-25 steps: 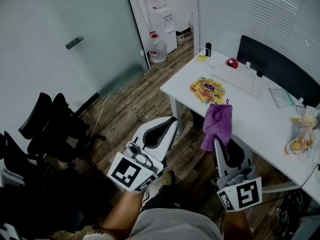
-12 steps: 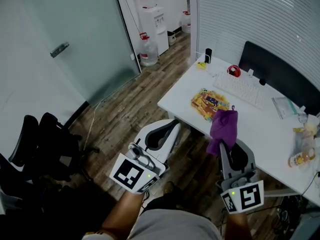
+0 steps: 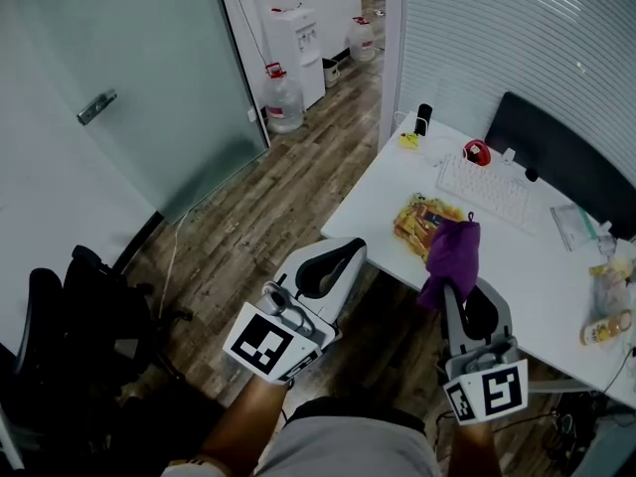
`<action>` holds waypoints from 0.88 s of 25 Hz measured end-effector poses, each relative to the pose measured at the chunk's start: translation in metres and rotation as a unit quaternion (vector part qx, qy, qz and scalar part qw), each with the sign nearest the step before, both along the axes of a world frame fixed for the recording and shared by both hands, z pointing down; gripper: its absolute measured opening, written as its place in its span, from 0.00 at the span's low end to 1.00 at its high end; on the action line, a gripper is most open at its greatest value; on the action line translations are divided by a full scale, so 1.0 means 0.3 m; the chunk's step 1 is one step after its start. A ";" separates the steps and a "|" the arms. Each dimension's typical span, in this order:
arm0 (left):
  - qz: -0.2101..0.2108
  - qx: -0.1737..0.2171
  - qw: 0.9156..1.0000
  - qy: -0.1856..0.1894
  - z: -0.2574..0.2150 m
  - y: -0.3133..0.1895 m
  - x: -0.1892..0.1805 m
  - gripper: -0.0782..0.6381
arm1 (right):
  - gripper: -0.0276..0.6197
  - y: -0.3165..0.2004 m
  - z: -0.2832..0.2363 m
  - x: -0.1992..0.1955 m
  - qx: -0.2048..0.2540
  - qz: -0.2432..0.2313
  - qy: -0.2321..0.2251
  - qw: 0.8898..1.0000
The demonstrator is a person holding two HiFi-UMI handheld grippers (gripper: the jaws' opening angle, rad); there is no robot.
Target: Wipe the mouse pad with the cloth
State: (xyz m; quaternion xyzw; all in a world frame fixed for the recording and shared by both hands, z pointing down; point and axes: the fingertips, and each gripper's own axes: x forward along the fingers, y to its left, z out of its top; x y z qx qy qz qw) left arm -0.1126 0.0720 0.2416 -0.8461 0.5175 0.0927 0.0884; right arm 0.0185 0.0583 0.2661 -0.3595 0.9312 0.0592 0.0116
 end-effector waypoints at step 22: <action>0.026 -0.024 0.999 -0.002 0.073 -0.347 -0.054 0.13 | 0.15 -0.323 0.044 -0.030 -0.010 0.035 0.013 0.999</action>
